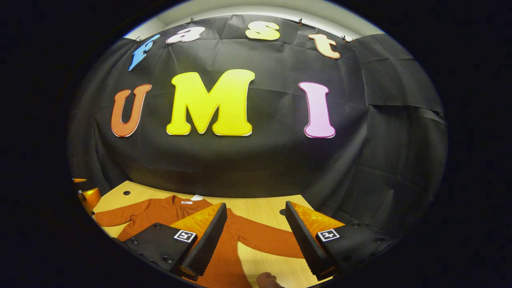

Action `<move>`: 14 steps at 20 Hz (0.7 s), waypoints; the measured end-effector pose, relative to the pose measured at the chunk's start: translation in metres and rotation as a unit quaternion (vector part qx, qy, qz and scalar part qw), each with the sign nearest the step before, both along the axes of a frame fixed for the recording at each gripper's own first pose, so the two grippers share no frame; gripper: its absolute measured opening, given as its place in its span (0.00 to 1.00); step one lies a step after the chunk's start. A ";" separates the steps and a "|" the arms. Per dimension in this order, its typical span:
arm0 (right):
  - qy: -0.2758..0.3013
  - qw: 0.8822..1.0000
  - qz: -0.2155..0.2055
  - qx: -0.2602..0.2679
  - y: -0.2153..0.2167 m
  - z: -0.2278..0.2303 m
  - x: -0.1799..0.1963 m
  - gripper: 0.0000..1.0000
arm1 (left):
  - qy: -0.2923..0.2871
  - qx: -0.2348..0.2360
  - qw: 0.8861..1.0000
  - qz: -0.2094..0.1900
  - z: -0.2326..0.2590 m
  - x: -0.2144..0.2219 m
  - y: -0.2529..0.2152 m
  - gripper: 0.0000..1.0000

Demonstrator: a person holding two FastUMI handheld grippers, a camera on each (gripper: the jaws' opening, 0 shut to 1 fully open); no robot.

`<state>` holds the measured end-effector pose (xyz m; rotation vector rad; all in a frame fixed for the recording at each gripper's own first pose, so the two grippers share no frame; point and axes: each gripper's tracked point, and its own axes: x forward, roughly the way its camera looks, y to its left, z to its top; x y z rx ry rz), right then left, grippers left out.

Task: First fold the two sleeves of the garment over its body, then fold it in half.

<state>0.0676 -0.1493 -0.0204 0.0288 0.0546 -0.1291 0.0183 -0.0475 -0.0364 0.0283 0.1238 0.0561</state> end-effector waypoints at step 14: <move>0.144 0.971 -0.187 0.035 -0.185 -0.114 0.040 0.95 | 0.063 0.009 0.998 0.013 -0.036 -0.003 -0.024 0.97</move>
